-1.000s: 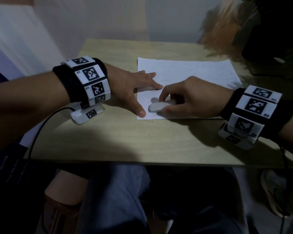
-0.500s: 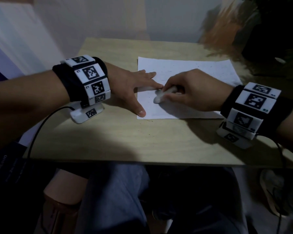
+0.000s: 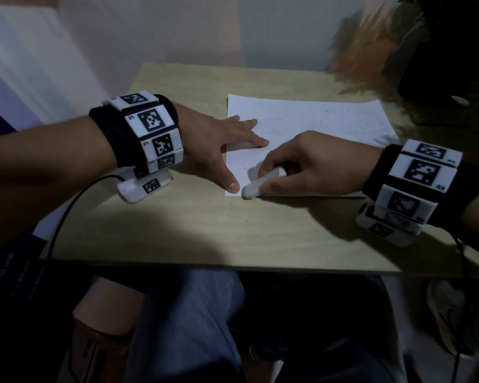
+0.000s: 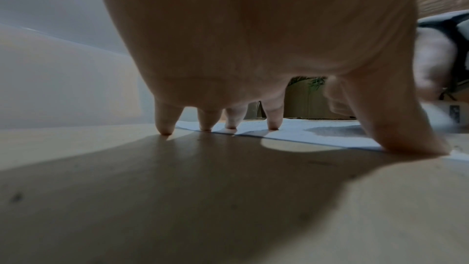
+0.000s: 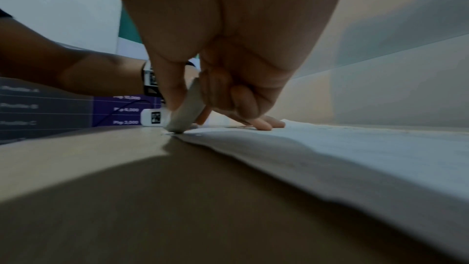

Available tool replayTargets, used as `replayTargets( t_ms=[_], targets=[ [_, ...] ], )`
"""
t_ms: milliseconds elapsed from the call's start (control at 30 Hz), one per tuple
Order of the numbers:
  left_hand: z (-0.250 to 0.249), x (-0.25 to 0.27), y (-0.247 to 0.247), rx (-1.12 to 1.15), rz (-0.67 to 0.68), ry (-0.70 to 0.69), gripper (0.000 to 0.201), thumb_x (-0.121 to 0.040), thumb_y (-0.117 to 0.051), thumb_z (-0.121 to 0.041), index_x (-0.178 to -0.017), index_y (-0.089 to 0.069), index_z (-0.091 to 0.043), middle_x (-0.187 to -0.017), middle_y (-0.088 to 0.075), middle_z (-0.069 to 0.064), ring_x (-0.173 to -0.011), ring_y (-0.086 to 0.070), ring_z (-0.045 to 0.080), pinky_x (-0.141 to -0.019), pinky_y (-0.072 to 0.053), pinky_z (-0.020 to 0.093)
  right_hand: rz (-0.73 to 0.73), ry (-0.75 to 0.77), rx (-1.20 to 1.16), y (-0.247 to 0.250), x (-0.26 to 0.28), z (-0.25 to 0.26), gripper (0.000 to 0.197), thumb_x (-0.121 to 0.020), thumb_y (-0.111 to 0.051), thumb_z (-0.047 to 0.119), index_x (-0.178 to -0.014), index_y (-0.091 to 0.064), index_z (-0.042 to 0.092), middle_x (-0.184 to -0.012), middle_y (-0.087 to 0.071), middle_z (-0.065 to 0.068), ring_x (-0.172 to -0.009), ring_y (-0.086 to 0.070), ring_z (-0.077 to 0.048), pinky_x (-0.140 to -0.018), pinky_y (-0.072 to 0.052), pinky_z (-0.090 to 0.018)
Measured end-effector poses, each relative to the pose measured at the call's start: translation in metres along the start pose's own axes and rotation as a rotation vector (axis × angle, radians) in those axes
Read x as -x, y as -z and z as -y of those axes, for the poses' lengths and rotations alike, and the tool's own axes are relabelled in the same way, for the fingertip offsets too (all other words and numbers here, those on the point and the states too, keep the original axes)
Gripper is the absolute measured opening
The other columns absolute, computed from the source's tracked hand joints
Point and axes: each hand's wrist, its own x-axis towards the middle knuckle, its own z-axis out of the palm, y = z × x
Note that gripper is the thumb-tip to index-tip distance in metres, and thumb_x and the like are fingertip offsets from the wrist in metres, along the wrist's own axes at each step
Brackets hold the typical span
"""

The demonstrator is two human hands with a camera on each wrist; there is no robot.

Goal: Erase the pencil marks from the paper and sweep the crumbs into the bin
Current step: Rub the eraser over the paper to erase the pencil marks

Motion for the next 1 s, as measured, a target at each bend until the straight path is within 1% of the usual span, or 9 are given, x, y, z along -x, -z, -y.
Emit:
replayTargets(
  t_ms=[67, 133, 333, 467, 633, 733, 800, 933, 1000],
  targets=[
    [-0.001, 0.0, 0.0, -0.001, -0.007, -0.004, 0.117, -0.06, -0.074, -0.082, -0.153, -0.005, -0.061, -0.165, 0.02, -0.021, -0.151, 0.022, 0.005, -0.126, 0.005, 0.049, -0.088, -0.033, 0.041, 0.001, -0.005, -0.005, 0.047, -0.08, -0.058, 0.067, -0.096, -0.074, 0.027, -0.067, -0.063, 0.009, -0.064, -0.055, -0.004, -0.059, -0.039, -0.014],
    [-0.001, 0.001, 0.0, 0.002, -0.008, 0.0, 0.116, -0.062, -0.074, -0.08, -0.154, -0.006, -0.06, -0.165, 0.02, -0.021, -0.151, 0.022, 0.005, -0.126, 0.005, 0.048, -0.174, -0.039, 0.142, 0.001, -0.009, -0.009, 0.05, -0.083, -0.055, 0.067, -0.099, -0.074, 0.023, -0.074, -0.066, 0.009, -0.069, -0.058, -0.008, -0.065, -0.044, -0.023],
    [-0.001, 0.001, -0.001, 0.001, -0.015, 0.01, 0.119, -0.056, -0.071, -0.082, -0.153, -0.006, -0.061, -0.165, 0.019, -0.023, -0.151, 0.021, 0.005, -0.126, 0.004, 0.048, -0.012, 0.009, 0.037, -0.002, 0.002, 0.0, 0.039, -0.084, -0.062, 0.061, -0.094, -0.073, 0.025, -0.064, -0.061, 0.007, -0.062, -0.054, -0.007, -0.058, -0.041, -0.02],
    [0.001, -0.001, -0.002, 0.019, -0.018, -0.001, 0.119, -0.056, -0.075, -0.084, -0.151, -0.006, -0.063, -0.164, 0.019, -0.026, -0.151, 0.021, 0.002, -0.126, 0.005, 0.046, -0.182, -0.035, 0.151, -0.001, -0.005, -0.008, 0.049, -0.083, -0.053, 0.064, -0.095, -0.073, 0.022, -0.073, -0.066, 0.006, -0.068, -0.057, -0.011, -0.068, -0.046, -0.029],
    [0.004, -0.002, -0.002, 0.014, -0.012, -0.004, 0.116, -0.06, -0.075, -0.081, -0.151, -0.006, -0.063, -0.164, 0.02, -0.026, -0.15, 0.021, 0.002, -0.126, 0.004, 0.047, -0.005, 0.012, 0.027, -0.002, 0.004, 0.0, 0.041, -0.082, -0.061, 0.064, -0.092, -0.073, 0.027, -0.064, -0.062, 0.005, -0.06, -0.054, -0.008, -0.058, -0.041, -0.019],
    [0.003, -0.002, -0.002, 0.024, -0.016, -0.003, 0.122, -0.05, -0.072, -0.088, -0.15, -0.007, -0.065, -0.163, 0.019, -0.028, -0.15, 0.021, 0.001, -0.126, 0.003, 0.046, -0.117, -0.041, 0.059, 0.0, 0.0, -0.007, 0.046, -0.081, -0.058, 0.068, -0.093, -0.074, 0.026, -0.065, -0.062, 0.009, -0.062, -0.054, -0.006, -0.058, -0.04, -0.015],
    [0.003, -0.002, -0.003, 0.031, -0.025, -0.008, 0.121, -0.046, -0.066, -0.088, -0.149, -0.007, -0.066, -0.163, 0.018, -0.028, -0.15, 0.021, 0.0, -0.126, 0.003, 0.046, -0.191, -0.039, 0.164, 0.0, -0.003, -0.011, 0.044, -0.086, -0.056, 0.062, -0.097, -0.074, 0.024, -0.071, -0.064, 0.009, -0.067, -0.056, -0.008, -0.064, -0.044, -0.023],
    [0.006, -0.004, -0.003, 0.019, -0.026, -0.008, 0.115, -0.054, -0.071, -0.085, -0.148, -0.006, -0.067, -0.163, 0.018, -0.029, -0.15, 0.021, 0.0, -0.126, 0.003, 0.047, -0.019, 0.015, 0.053, -0.001, 0.007, -0.001, 0.034, -0.086, -0.063, 0.058, -0.094, -0.073, 0.026, -0.064, -0.061, 0.008, -0.062, -0.054, -0.007, -0.058, -0.041, -0.018],
    [0.005, -0.002, -0.003, 0.01, -0.022, -0.006, 0.114, -0.059, -0.074, -0.083, -0.149, -0.006, -0.066, -0.163, 0.019, -0.028, -0.15, 0.021, 0.0, -0.126, 0.003, 0.047, 0.001, -0.005, 0.003, -0.001, 0.007, -0.001, 0.043, -0.081, -0.061, 0.065, -0.095, -0.074, 0.026, -0.065, -0.063, 0.006, -0.061, -0.054, -0.009, -0.057, -0.042, -0.02]
  ],
)
